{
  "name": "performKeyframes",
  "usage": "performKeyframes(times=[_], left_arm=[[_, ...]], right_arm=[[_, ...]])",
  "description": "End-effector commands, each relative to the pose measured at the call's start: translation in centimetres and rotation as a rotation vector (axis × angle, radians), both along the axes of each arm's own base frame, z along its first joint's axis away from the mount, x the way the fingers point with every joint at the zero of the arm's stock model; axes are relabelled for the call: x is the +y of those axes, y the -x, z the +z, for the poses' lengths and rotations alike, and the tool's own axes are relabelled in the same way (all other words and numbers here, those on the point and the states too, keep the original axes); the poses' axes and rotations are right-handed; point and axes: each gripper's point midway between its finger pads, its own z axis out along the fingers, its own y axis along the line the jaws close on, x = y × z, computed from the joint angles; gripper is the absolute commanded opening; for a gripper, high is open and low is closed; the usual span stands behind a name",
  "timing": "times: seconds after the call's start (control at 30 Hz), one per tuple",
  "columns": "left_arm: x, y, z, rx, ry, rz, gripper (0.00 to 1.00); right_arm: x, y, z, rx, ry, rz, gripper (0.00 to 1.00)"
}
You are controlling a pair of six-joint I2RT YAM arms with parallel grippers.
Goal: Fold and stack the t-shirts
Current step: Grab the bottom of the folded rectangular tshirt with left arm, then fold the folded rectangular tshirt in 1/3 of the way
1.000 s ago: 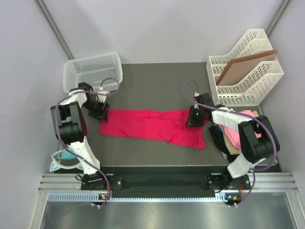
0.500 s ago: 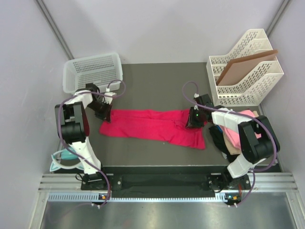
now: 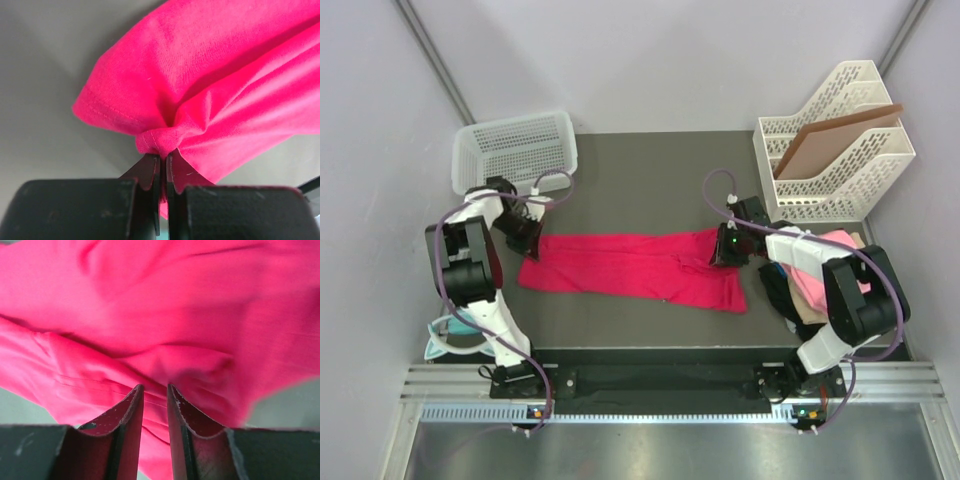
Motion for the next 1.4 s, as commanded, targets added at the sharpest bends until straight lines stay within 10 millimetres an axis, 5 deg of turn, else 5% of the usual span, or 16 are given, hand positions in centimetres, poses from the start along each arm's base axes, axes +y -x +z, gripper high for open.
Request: performKeyframes(times=[0.0, 0.17, 0.5, 0.73, 0.9, 1.17, 1.37], left_arm=[[4.7, -0.1, 3.7, -0.064, -0.104, 0.028, 0.0], [6.3, -0.3, 5.0, -0.086, -0.123, 0.055, 0.0], [4.1, -1.5, 10.2, -0.103, -0.048, 0.096, 0.0], [-1.1, -1.1, 13.8, -0.143, -0.111, 0.04, 0.0], [-6.5, 0.9, 12.0, -0.053, -0.164, -0.059, 0.0], [-10.1, 0.9, 10.1, 0.015, -0.162, -0.062, 0.0], [-14.5, 0.9, 9.7, 0.029, -0.125, -0.099, 0.0]], right_arm=[[0.5, -0.4, 2.2, -0.074, -0.013, 0.036, 0.27], [0.3, -0.2, 2.8, -0.087, -0.008, 0.049, 0.29], [-0.4, 0.1, 3.4, -0.111, 0.004, 0.043, 0.29], [-0.2, 0.2, 3.5, -0.118, -0.012, 0.042, 0.29], [-0.3, 0.3, 3.8, -0.127, -0.012, 0.044, 0.29], [-1.0, 1.0, 3.7, -0.134, -0.003, 0.042, 0.29], [-1.1, 1.1, 3.7, -0.134, -0.003, 0.041, 0.29]])
